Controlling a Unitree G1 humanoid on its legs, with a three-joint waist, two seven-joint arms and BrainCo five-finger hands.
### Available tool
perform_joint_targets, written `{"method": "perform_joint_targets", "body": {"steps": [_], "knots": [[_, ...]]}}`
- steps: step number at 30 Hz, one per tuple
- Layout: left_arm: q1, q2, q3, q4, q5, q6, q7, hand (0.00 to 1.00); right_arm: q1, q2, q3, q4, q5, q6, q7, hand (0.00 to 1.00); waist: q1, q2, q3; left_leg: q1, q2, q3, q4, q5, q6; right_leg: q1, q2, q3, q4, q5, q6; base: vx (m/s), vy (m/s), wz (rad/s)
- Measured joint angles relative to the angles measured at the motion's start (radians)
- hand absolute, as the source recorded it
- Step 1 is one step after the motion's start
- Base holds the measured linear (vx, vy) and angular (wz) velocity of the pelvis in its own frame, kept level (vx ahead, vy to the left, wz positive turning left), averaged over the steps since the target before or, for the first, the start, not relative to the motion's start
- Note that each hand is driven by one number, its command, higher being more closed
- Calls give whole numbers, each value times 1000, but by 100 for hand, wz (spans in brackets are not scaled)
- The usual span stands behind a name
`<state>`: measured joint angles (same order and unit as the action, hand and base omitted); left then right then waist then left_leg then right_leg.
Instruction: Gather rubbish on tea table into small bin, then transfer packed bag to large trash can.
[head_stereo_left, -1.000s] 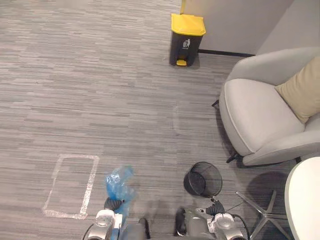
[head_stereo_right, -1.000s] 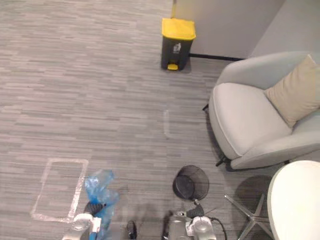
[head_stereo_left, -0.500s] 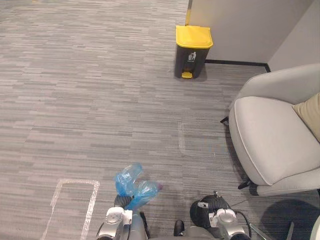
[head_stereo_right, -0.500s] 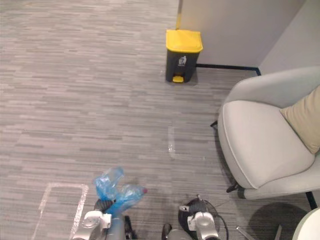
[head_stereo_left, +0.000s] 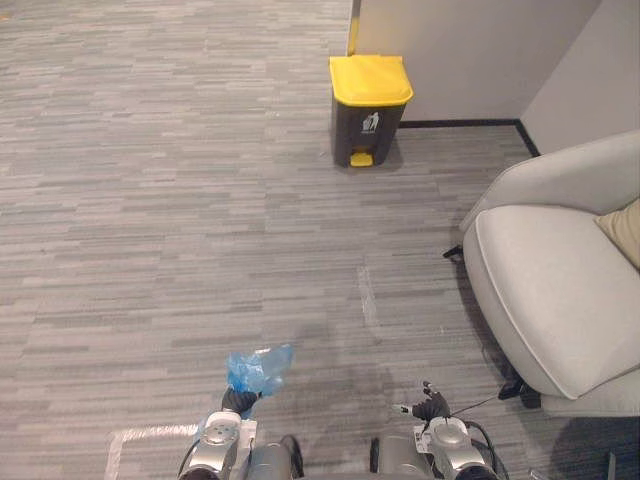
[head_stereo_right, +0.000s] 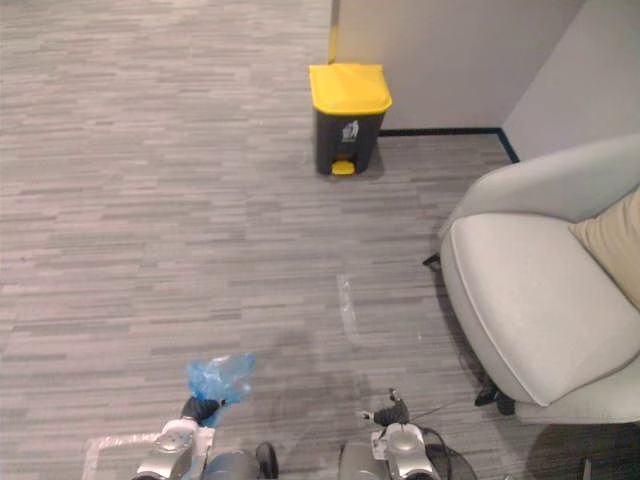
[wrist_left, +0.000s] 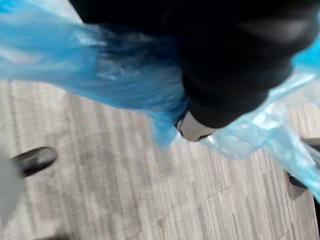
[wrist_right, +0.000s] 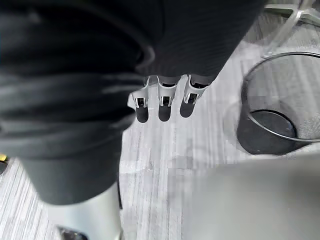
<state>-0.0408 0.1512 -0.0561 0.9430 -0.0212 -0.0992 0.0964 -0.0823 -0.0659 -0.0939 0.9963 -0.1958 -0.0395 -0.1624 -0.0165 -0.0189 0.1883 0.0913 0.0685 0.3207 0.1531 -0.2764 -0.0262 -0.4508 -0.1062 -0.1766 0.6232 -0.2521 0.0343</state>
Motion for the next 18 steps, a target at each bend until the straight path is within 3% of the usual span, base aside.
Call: {"method": "perform_joint_targets", "body": {"steps": [1,2,3,6,8,9,10,11,13,15,16,17,18], "knots": [[-7,0,-1,1,0,0,2,100,2,-8,0,2,0,0,0,0,-2,-18,-4,44,-4,-6,-28,-18,-24,-2,17,-13,-195,131,-24,517,-188,18],[-7,0,-1,3,1,0,4,100,11,-13,-1,3,-1,0,0,0,-6,-13,-1,59,-7,-16,-36,-23,-36,10,22,-16,-205,195,-49,498,-129,9],[-7,-20,-4,20,3,-2,4,100,10,-29,-6,6,-2,1,-2,0,-6,29,-8,81,21,-55,-57,-13,-35,27,57,-31,-197,147,-65,420,-91,1],[-8,-26,6,30,20,-2,2,100,10,-24,-26,7,-1,3,-1,0,-10,30,-7,59,43,-123,72,3,-50,42,59,-42,-118,59,-109,480,-183,3],[-10,-60,45,17,20,-2,-5,100,24,-11,-18,-2,-1,12,0,0,-16,36,0,-110,113,-172,524,46,-116,188,83,-68,-217,44,-118,511,-142,25],[-1,-71,51,4,20,-2,-8,100,28,-4,-15,-2,0,12,1,0,-9,37,2,-149,136,-163,640,36,-106,236,93,-66,-249,41,-122,572,-62,-1],[14,-89,58,-18,20,-2,-14,100,38,2,-14,-5,0,12,0,0,9,35,3,-214,169,-138,788,15,-74,327,106,-56,-302,34,-130,400,41,-29],[26,-104,58,-41,19,-2,-15,100,49,16,-16,-17,1,12,0,0,28,28,-1,-296,182,-105,822,0,-49,402,104,-38,-341,15,-124,474,60,-33],[31,-108,59,-49,18,-2,-16,100,43,24,-23,-41,1,11,-1,0,38,28,-1,-375,182,-87,737,-15,-34,443,98,-15,-365,4,-115,361,132,-38],[31,-109,69,-48,18,-1,-16,100,25,26,-26,-43,1,10,-1,0,48,24,2,-435,148,-78,544,-11,-30,477,70,8,-387,-13,-81,379,204,-32],[31,-112,67,-47,18,-1,-16,100,27,24,-43,-36,1,11,-2,0,50,17,6,-444,93,-100,310,56,-57,510,36,23,-405,-39,-49,325,207,-17],[33,-115,67,-45,18,-1,-16,100,32,21,-52,-33,2,11,-2,0,52,22,4,-436,75,-121,201,103,-75,523,30,29,-418,-49,-31,414,309,-38],[35,-114,66,-35,18,-2,-16,100,39,14,-53,-13,2,13,-5,0,70,26,-2,-419,51,-136,149,249,-73,546,21,68,-439,-61,-4,581,352,-23]]}}
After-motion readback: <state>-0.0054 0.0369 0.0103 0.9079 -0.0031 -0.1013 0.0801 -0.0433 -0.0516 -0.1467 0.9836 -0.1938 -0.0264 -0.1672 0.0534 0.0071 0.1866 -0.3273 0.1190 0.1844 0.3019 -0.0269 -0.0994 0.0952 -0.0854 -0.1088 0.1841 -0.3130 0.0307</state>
